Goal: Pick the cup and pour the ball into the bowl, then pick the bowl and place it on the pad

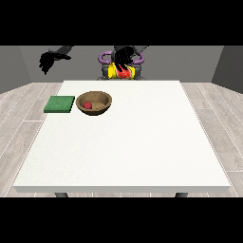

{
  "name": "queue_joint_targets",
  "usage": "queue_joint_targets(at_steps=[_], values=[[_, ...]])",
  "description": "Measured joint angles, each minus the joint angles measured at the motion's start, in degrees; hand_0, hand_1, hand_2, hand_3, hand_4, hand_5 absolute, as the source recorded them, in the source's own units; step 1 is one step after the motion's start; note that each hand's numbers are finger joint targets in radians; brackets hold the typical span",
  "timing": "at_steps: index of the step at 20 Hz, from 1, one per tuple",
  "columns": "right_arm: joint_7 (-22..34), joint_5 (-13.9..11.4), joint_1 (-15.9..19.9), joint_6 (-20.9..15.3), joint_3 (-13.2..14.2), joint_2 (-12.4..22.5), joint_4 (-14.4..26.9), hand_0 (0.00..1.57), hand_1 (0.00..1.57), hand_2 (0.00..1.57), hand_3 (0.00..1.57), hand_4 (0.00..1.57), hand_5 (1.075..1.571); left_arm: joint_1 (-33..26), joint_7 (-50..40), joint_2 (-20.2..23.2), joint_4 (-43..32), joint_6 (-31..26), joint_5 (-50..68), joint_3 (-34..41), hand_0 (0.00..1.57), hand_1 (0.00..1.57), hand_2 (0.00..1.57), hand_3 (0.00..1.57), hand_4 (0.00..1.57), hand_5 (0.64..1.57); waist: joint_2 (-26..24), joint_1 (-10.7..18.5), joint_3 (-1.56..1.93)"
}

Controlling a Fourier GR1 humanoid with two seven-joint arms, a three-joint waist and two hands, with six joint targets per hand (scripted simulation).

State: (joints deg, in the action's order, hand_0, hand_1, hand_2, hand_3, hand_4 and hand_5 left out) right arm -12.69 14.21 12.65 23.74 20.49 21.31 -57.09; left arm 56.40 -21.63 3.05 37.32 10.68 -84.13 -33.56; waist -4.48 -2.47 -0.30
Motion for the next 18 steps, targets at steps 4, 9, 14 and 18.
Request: queue_joint_targets(at_steps=[4,9,14,18], values=[[-0.1,0.5,-0.5,-1.3,1.4,0.3,0.2,0.00,0.00,0.00,0.00,0.25,1.567,-4.6,0.2,-0.9,5.5,7.9,12.2,11.1,0.90,0.90,0.85,0.48,1.26,1.437,1.1,3.3,-0.22],[-0.4,0.6,1.9,-2.8,0.9,-1.3,-1.0,0.00,0.00,0.00,0.00,0.30,1.568,-12.1,4.3,-2.4,13.6,15.8,32.6,21.2,0.00,0.00,0.00,0.00,0.00,1.550,6.8,3.7,-0.84],[-0.7,-0.5,5.2,-7.1,-0.1,-4.3,-2.5,0.00,0.00,0.00,0.00,0.20,1.571,-18.8,14.4,-2.8,22.6,16.2,54.3,24.3,0.00,0.00,0.00,0.00,0.00,1.564,11.4,4.8,-0.63],[-1.2,-1.7,6.7,-12.4,-0.7,-7.9,-2.9,0.00,0.00,0.00,0.00,0.31,1.570,-23.6,24.0,-3.0,27.8,11.1,66.8,24.8,0.00,0.00,0.00,0.00,0.00,1.564,13.7,7.7,-0.20]])
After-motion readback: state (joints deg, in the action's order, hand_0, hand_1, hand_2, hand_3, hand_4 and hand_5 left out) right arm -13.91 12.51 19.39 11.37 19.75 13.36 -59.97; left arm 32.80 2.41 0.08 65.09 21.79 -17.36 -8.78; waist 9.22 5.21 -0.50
